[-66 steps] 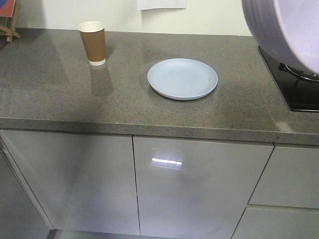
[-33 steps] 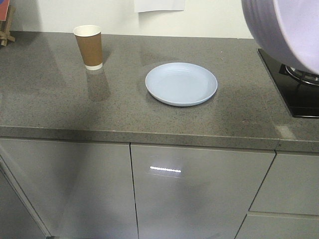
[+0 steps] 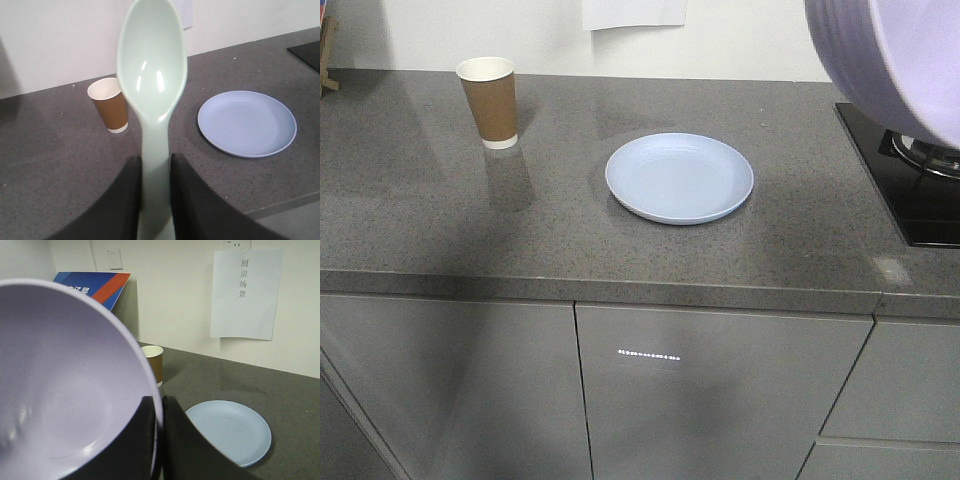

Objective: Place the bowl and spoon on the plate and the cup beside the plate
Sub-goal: 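Drive closer to the counter, centering the light blue plate ahead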

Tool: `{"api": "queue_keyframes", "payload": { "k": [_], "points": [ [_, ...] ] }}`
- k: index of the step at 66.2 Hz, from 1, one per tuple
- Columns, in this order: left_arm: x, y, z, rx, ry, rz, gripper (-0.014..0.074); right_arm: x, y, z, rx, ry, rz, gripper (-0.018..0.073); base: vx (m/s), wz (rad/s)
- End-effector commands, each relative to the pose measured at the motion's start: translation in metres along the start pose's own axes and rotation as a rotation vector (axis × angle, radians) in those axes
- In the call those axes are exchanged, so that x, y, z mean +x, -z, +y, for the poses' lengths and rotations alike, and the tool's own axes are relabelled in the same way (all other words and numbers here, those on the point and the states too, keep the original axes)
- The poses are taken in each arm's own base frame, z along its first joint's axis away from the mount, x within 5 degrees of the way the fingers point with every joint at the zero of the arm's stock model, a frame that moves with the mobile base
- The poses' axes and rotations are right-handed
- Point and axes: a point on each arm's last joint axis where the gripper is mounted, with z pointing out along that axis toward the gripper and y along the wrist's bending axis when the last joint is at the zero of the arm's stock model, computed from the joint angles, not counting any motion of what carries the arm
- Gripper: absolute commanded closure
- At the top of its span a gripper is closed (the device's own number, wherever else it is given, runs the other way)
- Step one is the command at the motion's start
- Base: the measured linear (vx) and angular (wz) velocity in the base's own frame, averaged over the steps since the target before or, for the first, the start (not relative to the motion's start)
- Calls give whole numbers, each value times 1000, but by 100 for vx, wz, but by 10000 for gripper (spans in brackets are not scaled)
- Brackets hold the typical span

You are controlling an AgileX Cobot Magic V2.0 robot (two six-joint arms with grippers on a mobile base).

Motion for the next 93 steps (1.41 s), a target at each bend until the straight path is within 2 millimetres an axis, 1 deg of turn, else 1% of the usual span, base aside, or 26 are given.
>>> {"api": "queue_keyframes", "payload": {
  "k": [1,93],
  "points": [
    [-13,14,1,8,8,-110,602,-12,4,3,0,-7,-85,564,5,-1],
    [-13,14,1,8,8,-110,602,-12,4,3,0,-7,-85,564,5,-3]
  ]
}}
